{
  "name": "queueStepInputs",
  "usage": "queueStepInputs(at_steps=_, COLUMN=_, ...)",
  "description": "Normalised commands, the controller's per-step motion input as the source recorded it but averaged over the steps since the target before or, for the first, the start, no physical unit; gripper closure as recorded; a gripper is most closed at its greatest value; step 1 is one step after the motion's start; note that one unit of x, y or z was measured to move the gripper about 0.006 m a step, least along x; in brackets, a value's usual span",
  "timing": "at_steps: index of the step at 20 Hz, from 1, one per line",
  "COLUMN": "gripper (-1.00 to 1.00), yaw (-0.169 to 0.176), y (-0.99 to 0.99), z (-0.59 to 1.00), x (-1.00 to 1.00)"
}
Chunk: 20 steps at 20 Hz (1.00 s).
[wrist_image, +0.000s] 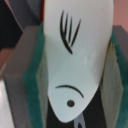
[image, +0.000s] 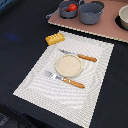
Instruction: Interact with the objects in diverse but meaningful ways.
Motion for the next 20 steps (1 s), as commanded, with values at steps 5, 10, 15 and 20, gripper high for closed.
queueStepInputs(at_steps=5, gripper=1.00, yaw=0.000, y=0.26, z=-0.28, x=-0.32)
queueStepInputs(at_steps=10, gripper=1.00, yaw=0.000, y=0.29, z=-0.16, x=-0.12)
queueStepInputs(at_steps=15, gripper=1.00, yaw=0.000, y=0.25, z=-0.15, x=-0.02)
queueStepInputs(at_steps=20, gripper=1.00, yaw=-0.003, y=0.13, z=-0.11, x=0.05)
